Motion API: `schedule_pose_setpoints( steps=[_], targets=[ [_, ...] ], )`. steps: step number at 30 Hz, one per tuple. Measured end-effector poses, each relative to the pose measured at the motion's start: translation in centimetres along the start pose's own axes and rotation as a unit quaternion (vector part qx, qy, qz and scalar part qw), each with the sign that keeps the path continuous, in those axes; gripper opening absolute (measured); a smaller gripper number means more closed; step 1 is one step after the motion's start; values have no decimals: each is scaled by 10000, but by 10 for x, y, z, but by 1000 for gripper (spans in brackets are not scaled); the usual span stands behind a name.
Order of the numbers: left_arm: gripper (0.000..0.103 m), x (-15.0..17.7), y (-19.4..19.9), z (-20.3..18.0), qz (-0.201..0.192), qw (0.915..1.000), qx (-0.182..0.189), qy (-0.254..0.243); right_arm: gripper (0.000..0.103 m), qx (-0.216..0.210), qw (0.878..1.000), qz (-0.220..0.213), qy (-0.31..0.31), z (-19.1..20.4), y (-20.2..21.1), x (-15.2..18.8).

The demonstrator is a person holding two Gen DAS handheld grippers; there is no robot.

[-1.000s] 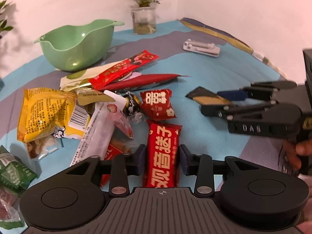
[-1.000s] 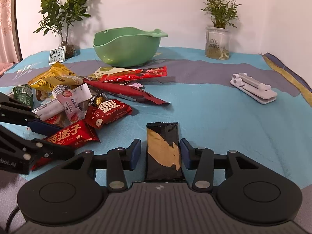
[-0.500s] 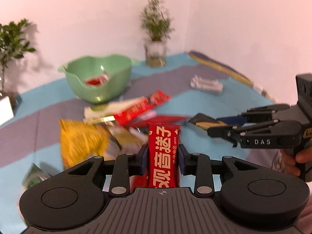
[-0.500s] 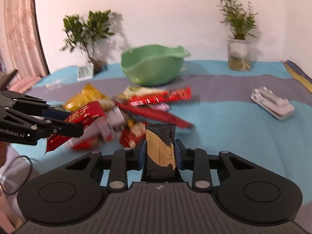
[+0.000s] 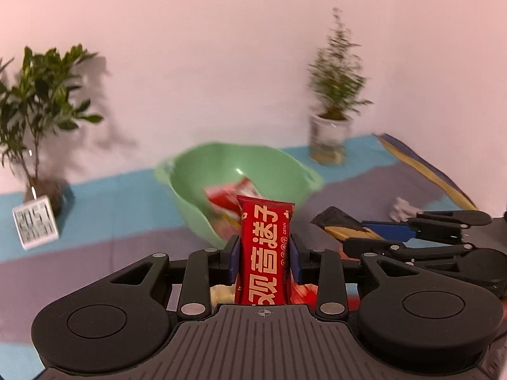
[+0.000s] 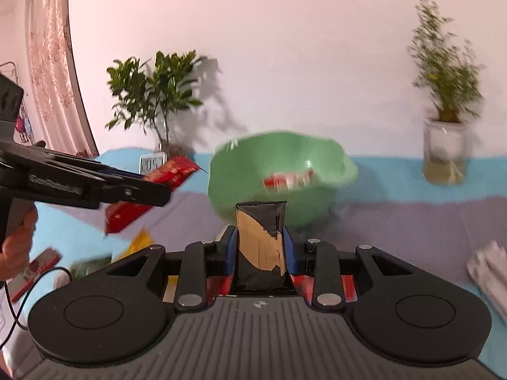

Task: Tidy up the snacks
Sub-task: 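Carry both bars into the green bowl and open both tools, then grasp the red 'Hello Panda'-style pack with the right tool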

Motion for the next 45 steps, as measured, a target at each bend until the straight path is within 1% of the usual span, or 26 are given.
schedule_pose_setpoints(
  steps=[3, 8, 13, 14, 15, 16, 17, 18, 19, 20, 25, 27, 30, 33, 36, 38, 40, 43, 45],
  targets=[
    [95, -21, -24, 12, 40, 9999, -120, 62, 36, -14, 9998, -163, 111, -3, -24, -26],
    [95, -42, -66, 27, 154, 9993, -284, 191, 36, 46, 9998, -162, 67, -17, -68, -52],
    [97, -48, -100, 37, 313, 9979, -356, 430, 36, 251, 9997, -62, 57, -30, -100, -53],
    [101, -47, -105, 39, 359, 9975, -358, 485, 37, 297, 9996, -15, 26, -34, -104, -51],
    [102, -46, -107, 41, 402, 9970, -353, 552, 41, 333, 9994, 27, -5, -36, -107, -49],
    [102, -43, -109, 42, 458, 9967, -311, 602, 42, 371, 9993, 57, -30, -38, -108, -46],
    [103, -40, -108, 43, 498, 9963, -251, 654, 47, 383, 9992, 85, -45, -40, -107, -44],
    [103, -39, -105, 43, 508, 9961, -196, 696, 54, 386, 9992, 98, -57, -41, -104, -42],
    [103, -38, -101, 43, 486, 9962, -149, 709, 57, 389, 9992, 91, -67, -41, -101, -41],
    [103, -37, -94, 43, 436, 9967, -118, 678, 63, 389, 9992, 79, -76, -40, -96, -39],
    [103, -28, -53, 38, 203, 9987, -196, 431, 72, 352, 9993, 96, -4, -28, -63, -29],
    [103, -19, -32, 33, 125, 9991, -132, 379, 76, 349, 9993, 74, 56, -19, -45, -23],
    [103, 0, 0, 27, 35, 9994, -38, 346, 81, 218, 9997, 30, 129, -2, -16, -11],
    [103, 24, 26, 20, -20, 9996, -62, 286, 84, 169, 9996, 4, 224, 13, 11, 6],
    [103, 56, 46, 12, -31, 9998, -31, 213, 84, 169, 9995, -14, 250, 27, 36, 30],
    [103, 81, 56, 6, -2, 9999, -83, 129, 84, 215, 9996, -19, 199, 32, 52, 51],
    [103, 104, 61, 3, 50, 9998, -126, 149, 85, 276, 9996, 10, 71, 37, 65, 73],
    [103, 137, 62, -3, 264, 9993, -40, 280, 84, 328, 9990, 203, -236, 40, 74, 107],
    [103, 154, 56, -7, 455, 9985, -26, 307, 85, 401, 9979, 399, -316, 40, 72, 125]
  ],
)
Point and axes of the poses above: each gripper's, at about its wrist camera, not at the fingertips, and y roughly against the way its jaws point, z to its left, x to its underside, the point moved 10 cm from there along -y, roughly the way its jaws point, and after that the axes turned 4 degrees about -x, right-handed, at the moved point
